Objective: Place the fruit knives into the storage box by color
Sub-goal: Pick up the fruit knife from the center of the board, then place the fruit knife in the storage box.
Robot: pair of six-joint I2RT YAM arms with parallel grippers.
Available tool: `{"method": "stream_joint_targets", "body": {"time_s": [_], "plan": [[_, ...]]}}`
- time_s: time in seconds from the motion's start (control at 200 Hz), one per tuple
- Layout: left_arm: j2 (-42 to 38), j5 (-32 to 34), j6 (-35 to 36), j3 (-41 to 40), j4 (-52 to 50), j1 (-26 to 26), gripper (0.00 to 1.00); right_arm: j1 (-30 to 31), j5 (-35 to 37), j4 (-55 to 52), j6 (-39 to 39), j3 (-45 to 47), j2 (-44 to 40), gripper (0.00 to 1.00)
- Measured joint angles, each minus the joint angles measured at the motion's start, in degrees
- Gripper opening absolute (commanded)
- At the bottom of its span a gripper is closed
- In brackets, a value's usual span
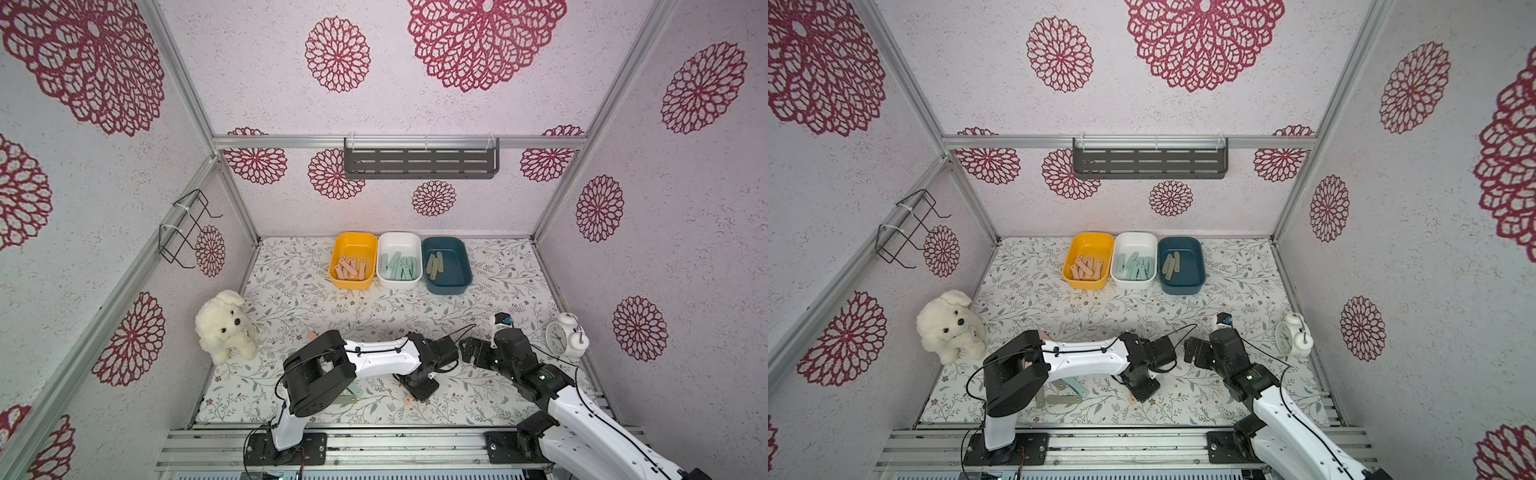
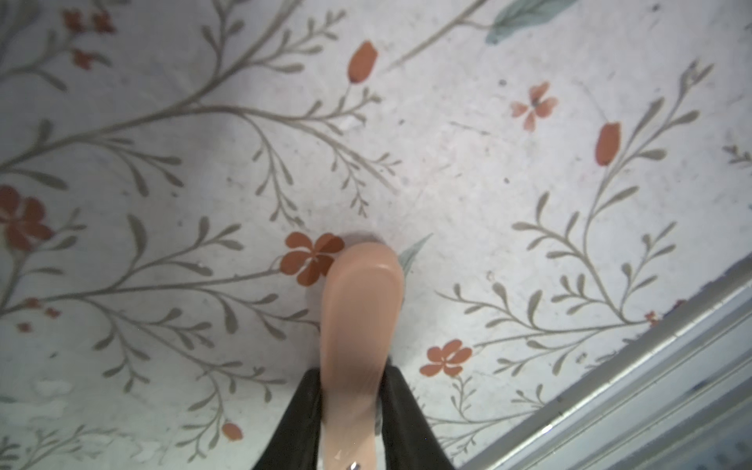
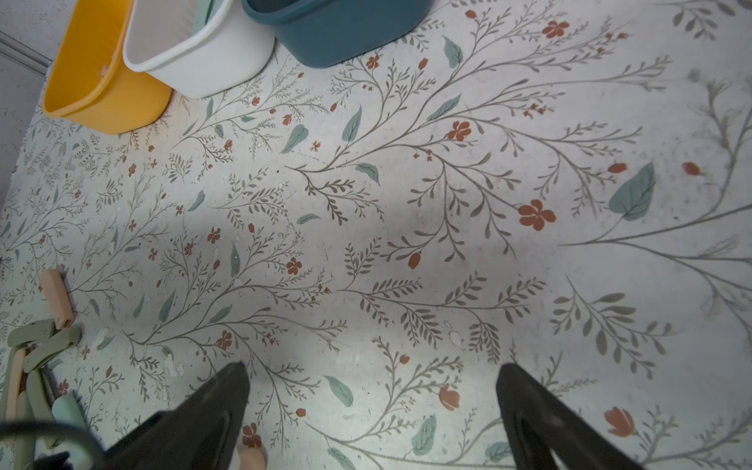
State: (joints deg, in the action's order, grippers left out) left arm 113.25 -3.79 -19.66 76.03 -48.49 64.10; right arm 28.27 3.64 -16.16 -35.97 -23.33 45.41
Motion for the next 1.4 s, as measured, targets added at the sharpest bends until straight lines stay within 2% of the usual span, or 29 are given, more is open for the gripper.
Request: {"method": "stream_joint_targets", "body": {"time_s": [0.225, 0.405, 0.665, 0.926, 1.166, 1.276, 1.401], "plan": [[-0.1, 0.6, 0.1, -0.1, 0.8, -10.9, 0.18, 0.3, -2.4, 5.2, 0.0, -1.8, 11.3, 0.99], [0.4, 2.8, -1.7, 0.9, 1.5, -18.8, 0.16, 3.5, -2.6, 10.4, 0.0, -5.6, 19.9, 0.99], [0.3, 5.3, -3.1, 5.0, 0.8, -25.6, 0.16, 5.2, -3.7, 15.7, 2.0, -11.3, 30.7, 1.0], [-4.1, 8.2, -3.4, 8.9, -1.1, -31.6, 0.16, 5.4, -3.9, 16.6, 4.6, -15.3, 34.5, 0.99], [-2.7, 11.8, -4.0, 21.6, -5.4, -37.5, 0.17, 7.8, -3.9, 16.8, 6.6, -20.6, 38.6, 0.99], [3.5, 13.0, -3.3, 32.5, -6.7, -42.2, 0.18, 9.2, -4.1, 17.1, 7.7, -23.9, 41.8, 0.99], [11.9, 13.6, -1.6, 41.4, -7.3, -46.1, 0.18, 11.2, -4.6, 17.2, 9.0, -28.8, 46.9, 0.99]]}}
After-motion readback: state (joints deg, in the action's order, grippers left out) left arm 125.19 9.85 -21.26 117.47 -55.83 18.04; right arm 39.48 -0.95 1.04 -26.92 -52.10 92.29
